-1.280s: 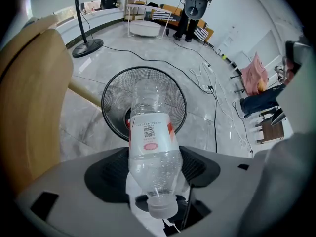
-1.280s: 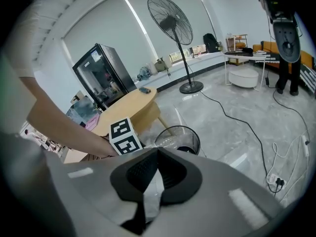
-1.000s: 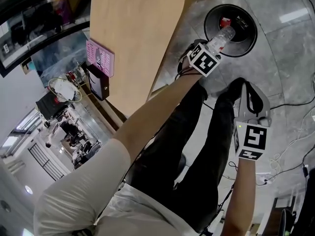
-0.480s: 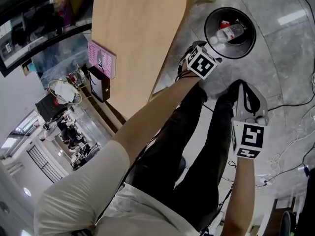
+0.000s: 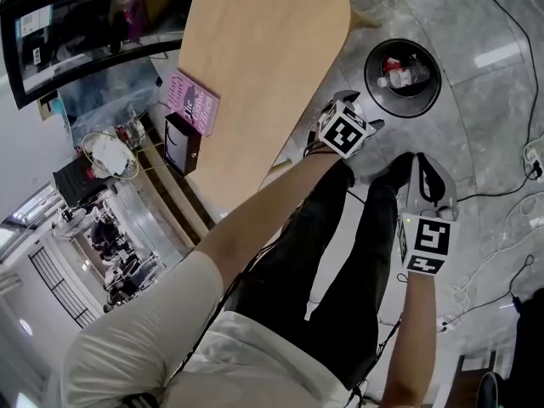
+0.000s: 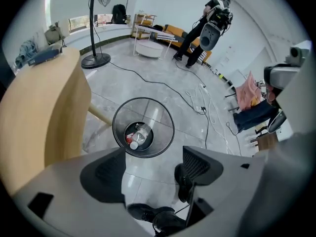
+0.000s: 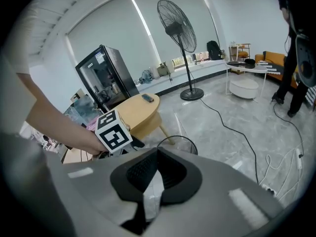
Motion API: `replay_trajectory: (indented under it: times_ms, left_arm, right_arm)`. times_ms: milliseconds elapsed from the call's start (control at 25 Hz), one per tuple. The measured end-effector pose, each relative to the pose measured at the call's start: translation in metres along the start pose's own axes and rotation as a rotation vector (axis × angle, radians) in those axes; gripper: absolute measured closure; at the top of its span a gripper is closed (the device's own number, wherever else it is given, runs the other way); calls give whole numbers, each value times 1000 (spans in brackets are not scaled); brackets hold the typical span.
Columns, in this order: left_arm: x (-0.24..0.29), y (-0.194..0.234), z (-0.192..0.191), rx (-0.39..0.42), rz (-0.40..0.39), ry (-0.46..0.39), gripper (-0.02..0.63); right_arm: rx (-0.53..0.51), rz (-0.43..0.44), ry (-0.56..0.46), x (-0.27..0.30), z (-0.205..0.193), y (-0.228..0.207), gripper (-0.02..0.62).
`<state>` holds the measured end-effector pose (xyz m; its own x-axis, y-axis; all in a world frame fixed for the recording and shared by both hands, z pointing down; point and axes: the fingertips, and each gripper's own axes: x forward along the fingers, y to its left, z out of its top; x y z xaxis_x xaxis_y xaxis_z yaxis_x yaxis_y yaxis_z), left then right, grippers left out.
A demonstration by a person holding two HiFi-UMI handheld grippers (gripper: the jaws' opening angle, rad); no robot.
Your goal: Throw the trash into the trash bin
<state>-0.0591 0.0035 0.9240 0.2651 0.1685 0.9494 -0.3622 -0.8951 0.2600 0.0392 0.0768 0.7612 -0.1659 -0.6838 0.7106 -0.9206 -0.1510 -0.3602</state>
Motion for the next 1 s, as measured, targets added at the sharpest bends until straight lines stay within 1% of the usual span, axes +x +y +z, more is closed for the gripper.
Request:
replay_trajectory:
  times_ms: [160,320,480,520,680,880,1000]
  left_arm:
    - [-34,-6,12,-15,-13,-51,245]
    - [-75,-13,24,-41,-30,-124,245]
    - [-116,-21,28,-76,-56,-174,247]
    - [-125,-23,29,-80,-58,-187,247]
    - [-160,-25,39,-99,-50,-245,247]
    - [-203,-27,46,-125,-34,-309,247]
    - [-227,-25,52,-147,-18,-362,249]
  right_arm:
    - [-38,0,3,-14,16,12,584]
    - [-60,0,-11,-31,38,24,584]
    - [-85,-4,29,-51,49,32,584]
    - [-92,-6,24,-55,54,33,584]
    - [-116,-6,-26,-66,78,33,584]
    - [-123,3,-40,-85,99,39,584]
    - [-134,7,-52,-93,111,39,584]
